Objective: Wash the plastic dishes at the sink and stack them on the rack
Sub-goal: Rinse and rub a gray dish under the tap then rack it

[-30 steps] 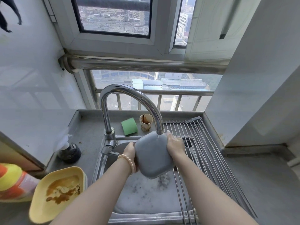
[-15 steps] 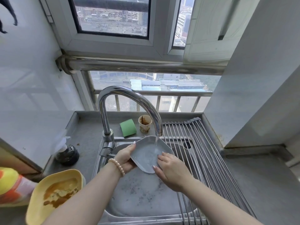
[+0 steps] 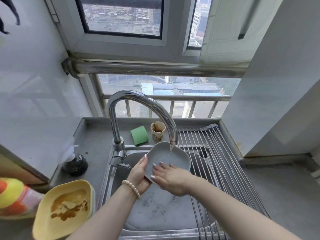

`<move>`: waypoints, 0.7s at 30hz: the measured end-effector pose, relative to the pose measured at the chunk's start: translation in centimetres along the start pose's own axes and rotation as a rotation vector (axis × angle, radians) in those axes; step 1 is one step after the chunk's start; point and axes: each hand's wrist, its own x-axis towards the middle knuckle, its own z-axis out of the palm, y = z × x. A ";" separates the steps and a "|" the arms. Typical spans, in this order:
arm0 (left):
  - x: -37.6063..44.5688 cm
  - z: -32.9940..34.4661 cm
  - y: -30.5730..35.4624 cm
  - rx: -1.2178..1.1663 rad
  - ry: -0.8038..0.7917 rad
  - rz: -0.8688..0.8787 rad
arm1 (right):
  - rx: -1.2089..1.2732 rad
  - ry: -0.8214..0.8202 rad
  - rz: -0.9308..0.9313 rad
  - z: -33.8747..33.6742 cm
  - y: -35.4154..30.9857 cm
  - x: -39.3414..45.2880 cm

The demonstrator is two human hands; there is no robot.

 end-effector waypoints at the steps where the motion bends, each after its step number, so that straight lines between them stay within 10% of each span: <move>1: -0.2 0.3 -0.2 0.004 -0.007 0.011 | -0.029 0.063 0.087 -0.3 0.3 0.3; 5: -0.6 1.6 -0.4 -0.009 -0.015 0.034 | 0.072 0.213 0.260 0.0 -0.4 2.8; 21: 0.7 1.2 1.4 0.139 0.090 0.001 | 0.434 0.300 -0.235 1.5 -2.4 0.9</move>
